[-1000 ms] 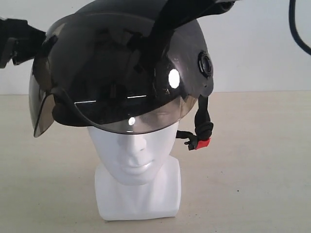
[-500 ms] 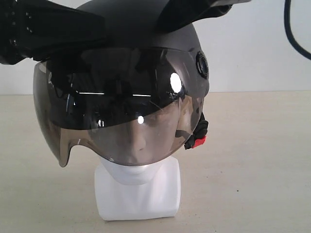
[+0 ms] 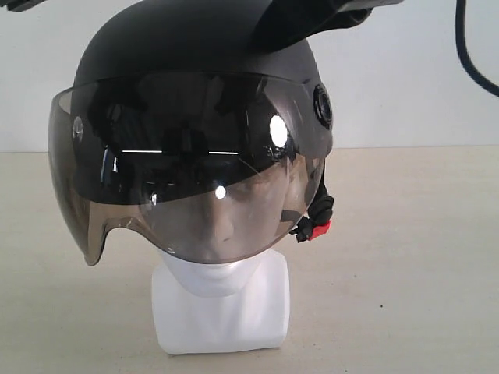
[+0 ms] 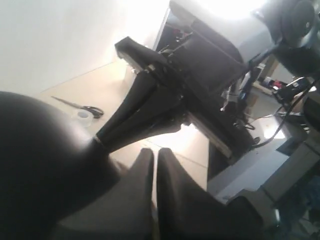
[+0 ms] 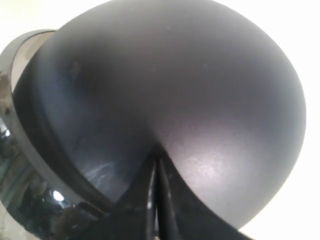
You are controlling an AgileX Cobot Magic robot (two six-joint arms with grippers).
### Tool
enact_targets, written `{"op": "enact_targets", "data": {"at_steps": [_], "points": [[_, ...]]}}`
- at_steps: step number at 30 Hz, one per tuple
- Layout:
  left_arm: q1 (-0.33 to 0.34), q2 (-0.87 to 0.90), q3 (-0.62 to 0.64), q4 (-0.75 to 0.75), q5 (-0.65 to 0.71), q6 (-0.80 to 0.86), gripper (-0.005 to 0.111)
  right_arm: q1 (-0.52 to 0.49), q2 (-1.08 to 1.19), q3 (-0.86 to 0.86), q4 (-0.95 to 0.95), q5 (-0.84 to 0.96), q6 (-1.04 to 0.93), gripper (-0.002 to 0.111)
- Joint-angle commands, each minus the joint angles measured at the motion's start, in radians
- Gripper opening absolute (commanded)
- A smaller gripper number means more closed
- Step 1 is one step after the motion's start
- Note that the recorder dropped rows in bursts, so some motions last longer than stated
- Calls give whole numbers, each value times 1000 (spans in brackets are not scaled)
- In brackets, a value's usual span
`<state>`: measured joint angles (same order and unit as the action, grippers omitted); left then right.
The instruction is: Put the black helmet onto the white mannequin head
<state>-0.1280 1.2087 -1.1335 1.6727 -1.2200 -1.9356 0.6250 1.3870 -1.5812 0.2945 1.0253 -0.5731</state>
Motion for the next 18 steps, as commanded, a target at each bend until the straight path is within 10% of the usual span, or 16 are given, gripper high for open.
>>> {"op": "enact_targets", "data": {"at_steps": [1,9,18], "points": [[128,-45,-4,72,25,-58,4,2,40,21,-29,-28,0,0],[340,-22,13,72,44,-73,4,2,40,21,-29,-28,0,0],[374,120,91,72,53,-38,4,2,40,21,-85,-30,45,0]]}}
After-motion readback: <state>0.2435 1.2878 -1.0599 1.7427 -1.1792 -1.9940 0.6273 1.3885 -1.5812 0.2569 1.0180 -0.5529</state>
